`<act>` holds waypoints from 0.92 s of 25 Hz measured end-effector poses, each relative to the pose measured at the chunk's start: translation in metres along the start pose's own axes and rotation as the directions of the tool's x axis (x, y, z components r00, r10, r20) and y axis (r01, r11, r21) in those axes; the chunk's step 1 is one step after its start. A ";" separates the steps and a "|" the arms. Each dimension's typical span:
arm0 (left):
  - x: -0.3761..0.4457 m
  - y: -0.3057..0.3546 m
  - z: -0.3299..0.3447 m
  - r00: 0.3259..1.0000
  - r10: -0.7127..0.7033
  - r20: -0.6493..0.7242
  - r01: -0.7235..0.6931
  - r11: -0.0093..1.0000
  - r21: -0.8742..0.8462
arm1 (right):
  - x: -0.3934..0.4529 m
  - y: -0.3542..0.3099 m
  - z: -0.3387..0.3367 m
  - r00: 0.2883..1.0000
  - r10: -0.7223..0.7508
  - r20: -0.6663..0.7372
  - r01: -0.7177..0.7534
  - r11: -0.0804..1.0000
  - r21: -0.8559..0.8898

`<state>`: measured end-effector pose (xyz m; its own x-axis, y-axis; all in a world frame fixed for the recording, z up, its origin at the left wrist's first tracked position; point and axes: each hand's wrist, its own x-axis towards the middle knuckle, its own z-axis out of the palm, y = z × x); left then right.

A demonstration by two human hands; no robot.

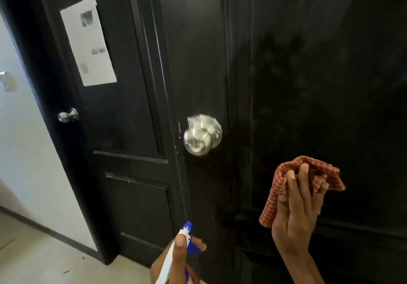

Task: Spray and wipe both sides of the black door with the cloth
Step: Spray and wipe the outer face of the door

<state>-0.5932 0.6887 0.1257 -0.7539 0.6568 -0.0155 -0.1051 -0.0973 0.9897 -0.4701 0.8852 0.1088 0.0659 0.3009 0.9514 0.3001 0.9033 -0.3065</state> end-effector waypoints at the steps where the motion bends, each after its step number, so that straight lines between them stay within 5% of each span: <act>1: -0.006 0.034 0.000 0.998 -0.048 -0.033 0.047 0.999 -0.019 | 0.033 -0.017 -0.002 1.000 0.007 0.006 -0.007 1.000 0.027; 3: -0.014 0.076 -0.009 0.994 -0.104 -0.023 0.105 0.990 0.091 | 0.089 -0.050 -0.006 1.000 0.015 0.019 -0.016 0.997 0.076; 5: -0.020 0.117 -0.017 0.972 -0.224 -0.074 0.227 0.973 0.040 | 0.129 -0.087 -0.010 0.981 0.183 0.057 -0.191 0.958 0.214; 7: -0.030 0.147 -0.021 0.962 -0.266 -0.061 0.272 0.955 0.118 | 0.166 -0.121 -0.006 0.867 0.481 0.126 -0.492 0.794 0.357; 9: -0.034 0.175 -0.024 0.930 -0.354 -0.097 0.365 0.919 0.148 | 0.202 -0.145 0.009 0.794 0.591 0.140 -0.598 0.721 0.350; 13: -0.042 0.217 -0.026 0.925 -0.355 -0.136 0.374 0.914 0.157 | 0.223 -0.143 0.019 0.869 0.435 0.237 -0.462 0.884 0.072; 19: -0.035 0.222 -0.027 0.985 -0.159 -0.058 0.168 0.962 0.215 | 0.187 -0.082 -0.028 0.805 0.192 0.561 0.016 0.938 -0.345; 23: -0.019 0.215 -0.018 0.987 -0.159 -0.030 0.161 0.957 0.240 | 0.171 -0.072 -0.032 0.759 0.214 0.616 0.034 0.930 -0.365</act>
<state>-0.6132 0.6422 0.3360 -0.7465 0.6415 -0.1765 -0.0666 0.1918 0.9792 -0.4503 0.8620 0.2944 -0.4717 0.6095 0.6372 0.6291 0.7390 -0.2411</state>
